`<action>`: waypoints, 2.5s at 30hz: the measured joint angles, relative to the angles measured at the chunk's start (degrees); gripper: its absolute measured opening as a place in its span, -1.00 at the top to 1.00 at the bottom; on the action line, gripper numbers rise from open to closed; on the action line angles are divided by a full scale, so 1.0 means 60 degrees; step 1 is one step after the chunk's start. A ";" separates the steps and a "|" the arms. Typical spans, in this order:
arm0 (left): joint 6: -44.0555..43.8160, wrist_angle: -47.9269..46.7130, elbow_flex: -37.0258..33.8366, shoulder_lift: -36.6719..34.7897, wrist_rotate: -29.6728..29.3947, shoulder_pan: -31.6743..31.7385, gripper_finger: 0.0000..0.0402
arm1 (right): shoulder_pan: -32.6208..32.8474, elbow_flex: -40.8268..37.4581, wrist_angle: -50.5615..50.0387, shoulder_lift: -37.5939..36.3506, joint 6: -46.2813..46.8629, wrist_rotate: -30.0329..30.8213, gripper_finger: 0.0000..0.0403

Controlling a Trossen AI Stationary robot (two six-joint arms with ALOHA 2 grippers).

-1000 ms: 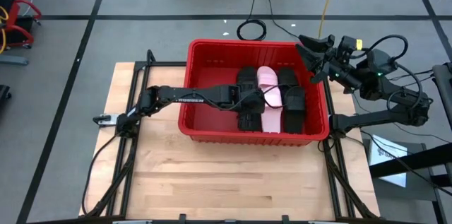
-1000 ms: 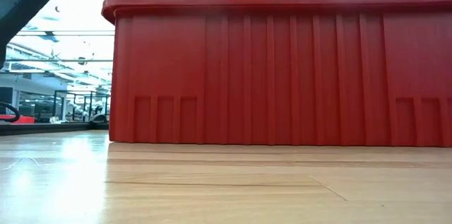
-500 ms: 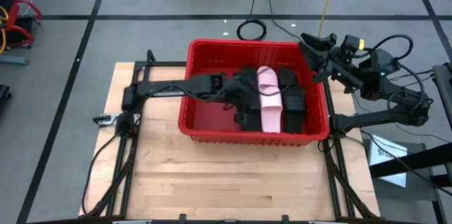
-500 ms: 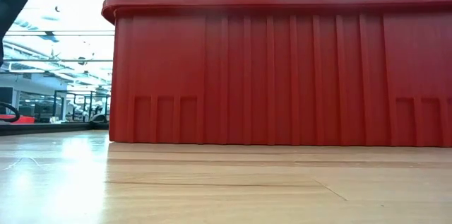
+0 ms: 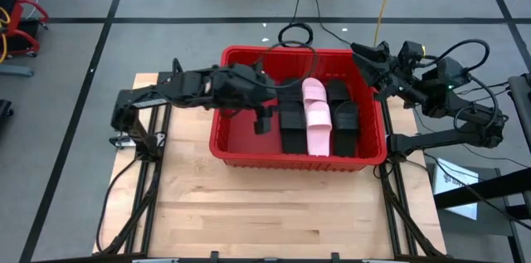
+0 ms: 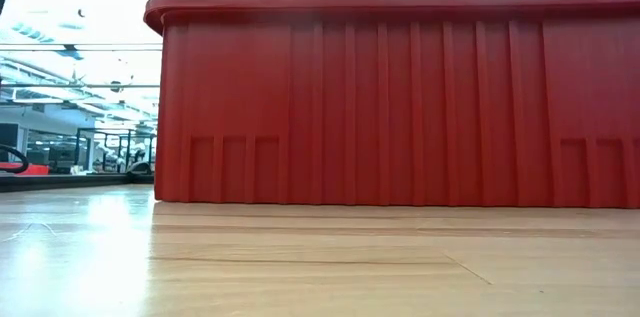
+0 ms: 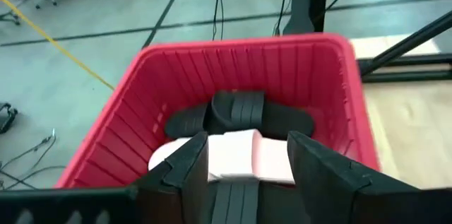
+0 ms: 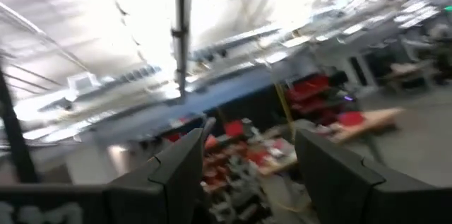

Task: Pick and place slides into bin
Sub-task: Return to Home Position

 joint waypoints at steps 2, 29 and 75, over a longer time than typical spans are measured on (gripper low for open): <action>-0.0086 0.0032 0.0000 -0.0215 -0.0004 -0.0096 0.07 | -0.0001 -0.0001 0.0368 0.0056 0.0148 -0.0508 -0.05; -0.0623 -0.0047 0.0000 -0.3024 -0.1103 -0.1340 0.07 | 0.2148 -0.0004 0.2568 0.0157 -0.0855 -0.1163 -0.05; -0.0877 -0.1419 0.0000 -0.3677 -0.1701 -0.0784 0.07 | 0.2184 -0.0896 -0.0131 -0.2675 -0.2217 -0.0083 -0.05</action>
